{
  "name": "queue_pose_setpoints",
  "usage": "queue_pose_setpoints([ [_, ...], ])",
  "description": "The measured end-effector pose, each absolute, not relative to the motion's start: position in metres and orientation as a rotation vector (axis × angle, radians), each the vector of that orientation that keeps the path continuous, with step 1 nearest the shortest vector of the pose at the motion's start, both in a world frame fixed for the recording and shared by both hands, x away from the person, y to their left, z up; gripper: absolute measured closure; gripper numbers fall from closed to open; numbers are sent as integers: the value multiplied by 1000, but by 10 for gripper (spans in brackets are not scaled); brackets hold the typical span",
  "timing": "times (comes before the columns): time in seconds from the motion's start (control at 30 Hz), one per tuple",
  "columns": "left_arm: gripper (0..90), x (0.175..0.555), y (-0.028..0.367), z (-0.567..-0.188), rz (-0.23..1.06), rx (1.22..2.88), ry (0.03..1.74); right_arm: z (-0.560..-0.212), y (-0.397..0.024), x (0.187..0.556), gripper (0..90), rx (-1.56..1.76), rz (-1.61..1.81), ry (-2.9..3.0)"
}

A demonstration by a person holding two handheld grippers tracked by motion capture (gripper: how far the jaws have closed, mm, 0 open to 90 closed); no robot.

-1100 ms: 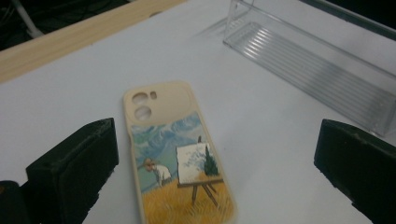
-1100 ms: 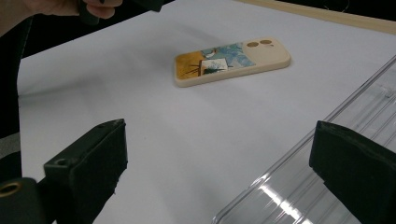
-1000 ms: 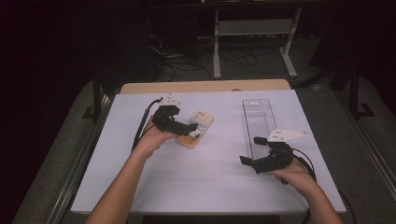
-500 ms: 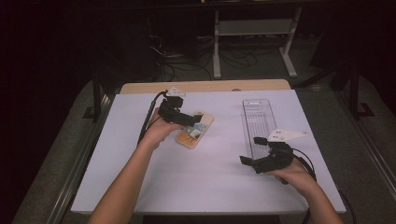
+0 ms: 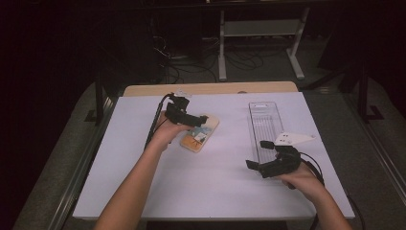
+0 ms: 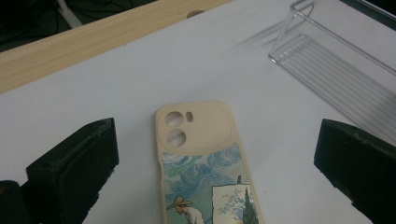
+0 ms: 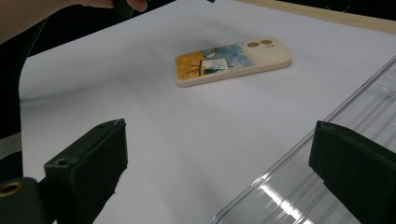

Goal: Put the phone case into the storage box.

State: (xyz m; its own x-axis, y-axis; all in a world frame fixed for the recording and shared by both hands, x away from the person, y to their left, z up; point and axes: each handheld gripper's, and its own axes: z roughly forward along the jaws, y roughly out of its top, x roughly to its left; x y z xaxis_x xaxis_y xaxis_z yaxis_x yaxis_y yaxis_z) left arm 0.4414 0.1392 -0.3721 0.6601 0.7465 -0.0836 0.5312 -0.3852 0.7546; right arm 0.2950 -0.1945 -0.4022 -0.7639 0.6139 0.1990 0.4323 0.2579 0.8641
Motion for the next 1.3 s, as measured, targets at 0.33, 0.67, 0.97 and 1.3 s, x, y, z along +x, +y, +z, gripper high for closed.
queue_pose_setpoints([
  [0.33,0,444,135,-382,346,2078,1026,-402,-195,295,38,986,1521,2345],
  [0.67,0,445,130,-393,350,2103,1052,-402,-195,295,38,986,1520,2346],
  [0.97,0,444,127,-407,339,2113,1069,-402,-195,295,38,984,1520,2349],
  [1.3,0,440,125,-419,352,2139,1096,-402,-194,295,38,984,1518,2349],
])
